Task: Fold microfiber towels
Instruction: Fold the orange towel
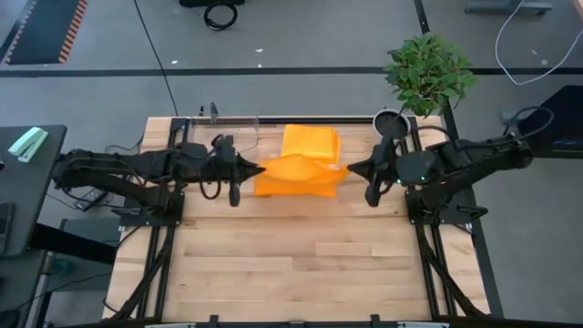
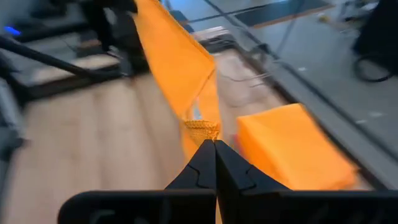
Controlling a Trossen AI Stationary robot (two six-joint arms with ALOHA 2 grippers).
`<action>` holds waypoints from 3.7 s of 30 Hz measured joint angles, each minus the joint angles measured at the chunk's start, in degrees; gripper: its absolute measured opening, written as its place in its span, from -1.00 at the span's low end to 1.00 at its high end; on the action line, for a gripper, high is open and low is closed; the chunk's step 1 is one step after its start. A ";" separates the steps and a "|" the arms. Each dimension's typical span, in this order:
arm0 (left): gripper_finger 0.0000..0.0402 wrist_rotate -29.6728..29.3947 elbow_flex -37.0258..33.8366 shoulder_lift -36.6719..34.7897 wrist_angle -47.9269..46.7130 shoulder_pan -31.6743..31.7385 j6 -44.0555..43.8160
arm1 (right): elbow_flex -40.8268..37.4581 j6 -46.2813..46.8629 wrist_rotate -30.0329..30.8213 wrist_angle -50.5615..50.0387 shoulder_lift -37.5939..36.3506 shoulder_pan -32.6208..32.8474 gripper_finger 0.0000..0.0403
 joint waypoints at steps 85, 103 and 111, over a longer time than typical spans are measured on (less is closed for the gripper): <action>-0.86 -7.27 -21.90 33.86 37.51 -29.30 -20.05 | -35.76 52.00 -33.16 43.14 24.48 6.20 -0.39; -0.93 -7.23 -21.90 33.81 37.70 -29.40 -22.63 | -35.80 53.34 -34.43 48.24 28.85 5.46 -0.11; -0.79 -7.22 -21.90 33.81 38.25 -29.40 -22.64 | -35.80 53.42 -34.60 48.09 28.85 5.48 -0.59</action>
